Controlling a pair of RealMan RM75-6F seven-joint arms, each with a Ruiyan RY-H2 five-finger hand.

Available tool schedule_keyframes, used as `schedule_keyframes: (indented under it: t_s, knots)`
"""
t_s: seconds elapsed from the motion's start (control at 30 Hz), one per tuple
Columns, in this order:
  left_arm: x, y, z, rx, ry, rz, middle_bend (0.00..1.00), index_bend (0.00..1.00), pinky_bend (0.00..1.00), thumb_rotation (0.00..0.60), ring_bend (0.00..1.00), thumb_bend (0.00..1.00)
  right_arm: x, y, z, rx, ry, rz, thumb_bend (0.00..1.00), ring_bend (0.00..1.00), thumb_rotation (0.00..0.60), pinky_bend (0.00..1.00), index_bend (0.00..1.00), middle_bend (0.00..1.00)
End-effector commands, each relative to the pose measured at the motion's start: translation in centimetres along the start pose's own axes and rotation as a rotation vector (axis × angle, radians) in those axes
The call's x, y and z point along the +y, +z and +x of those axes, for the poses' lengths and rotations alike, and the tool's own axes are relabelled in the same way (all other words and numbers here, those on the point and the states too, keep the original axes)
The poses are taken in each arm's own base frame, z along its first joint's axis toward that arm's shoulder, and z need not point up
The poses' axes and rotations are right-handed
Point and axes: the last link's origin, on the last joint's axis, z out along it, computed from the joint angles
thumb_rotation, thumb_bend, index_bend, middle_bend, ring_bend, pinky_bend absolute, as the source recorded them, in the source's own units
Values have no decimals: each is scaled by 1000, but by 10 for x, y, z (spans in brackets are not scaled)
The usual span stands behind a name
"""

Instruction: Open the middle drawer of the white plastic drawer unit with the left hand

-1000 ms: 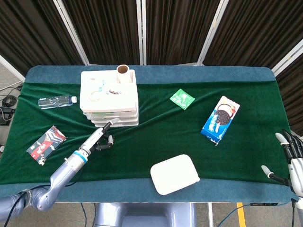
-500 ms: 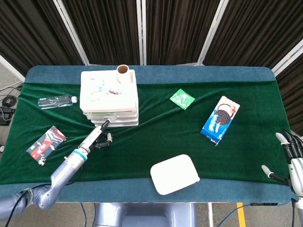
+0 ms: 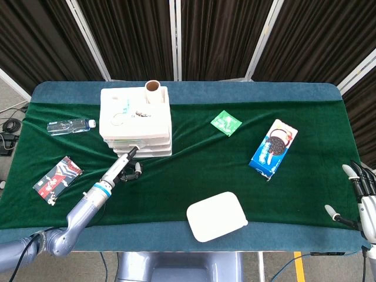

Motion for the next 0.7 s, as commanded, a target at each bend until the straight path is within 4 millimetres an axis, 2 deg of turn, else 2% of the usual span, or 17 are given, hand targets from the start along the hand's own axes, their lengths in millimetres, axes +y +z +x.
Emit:
schedule_keyframes:
  t_s: [0.03,0.17,0.4,0.7]
  knots:
    - [1,1,-1,-5,-3,1,766,0,660,600,633,883,0,0,0,0,-1,1,84,0,600,0,50,0]
    - [3,0,-5,-20,1,-3,766,24,660,600,633,883,0,0,0,2,0,0,84,0,600,0,50,0]
    - [4,-2,-3,-20,5,-6,766,135,660,600,633,883,0,0,0,2,0,1,84,0,600,0,50,0]
    - [-1,-8,-5,-34,2,0,766,155,660,600,633,882,-1,0,0,3,-2,2,85,0,600,0,51,0]
